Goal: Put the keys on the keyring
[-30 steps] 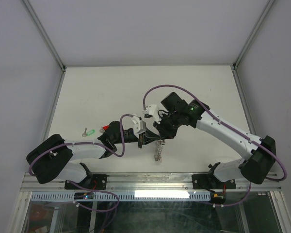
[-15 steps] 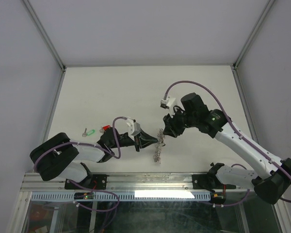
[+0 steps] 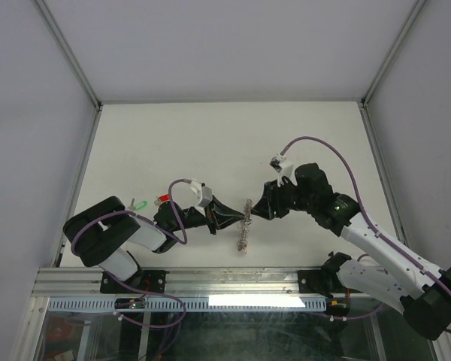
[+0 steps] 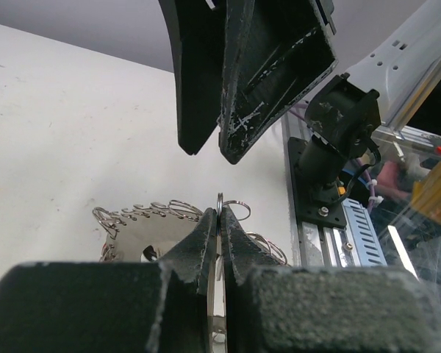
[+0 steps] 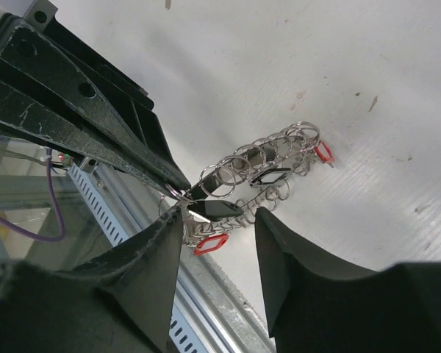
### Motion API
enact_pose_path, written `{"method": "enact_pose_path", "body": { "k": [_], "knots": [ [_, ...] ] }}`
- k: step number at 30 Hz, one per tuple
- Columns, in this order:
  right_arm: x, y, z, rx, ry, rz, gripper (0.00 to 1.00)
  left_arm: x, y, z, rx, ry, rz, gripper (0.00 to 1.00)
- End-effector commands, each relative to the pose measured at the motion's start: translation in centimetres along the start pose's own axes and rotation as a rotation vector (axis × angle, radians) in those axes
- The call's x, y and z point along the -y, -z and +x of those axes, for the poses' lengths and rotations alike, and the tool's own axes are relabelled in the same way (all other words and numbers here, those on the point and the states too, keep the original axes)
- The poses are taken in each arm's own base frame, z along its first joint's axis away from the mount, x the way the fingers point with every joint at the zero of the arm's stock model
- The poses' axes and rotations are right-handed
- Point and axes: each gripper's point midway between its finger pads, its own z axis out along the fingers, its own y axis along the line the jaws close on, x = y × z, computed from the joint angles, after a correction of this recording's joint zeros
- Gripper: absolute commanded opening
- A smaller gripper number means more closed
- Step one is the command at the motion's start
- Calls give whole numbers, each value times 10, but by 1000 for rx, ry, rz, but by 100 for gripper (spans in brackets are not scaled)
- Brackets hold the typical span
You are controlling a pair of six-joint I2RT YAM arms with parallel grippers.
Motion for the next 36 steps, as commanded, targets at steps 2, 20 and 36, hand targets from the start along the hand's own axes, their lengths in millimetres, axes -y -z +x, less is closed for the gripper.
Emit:
{"method": "enact_pose_path", "body": {
  "k": [2,20,36],
  "knots": [
    [-14,5,-22,140,-83,-50,45,8,-4,-46,166,-62,39,0],
    [-7,-6,-4,245,-344,-103,44,7,-2,-58,200,-69,28,0],
    [0,-19,6,197,-370,-90,45,7,-1,-57,196,-70,32,0]
  ]
}}
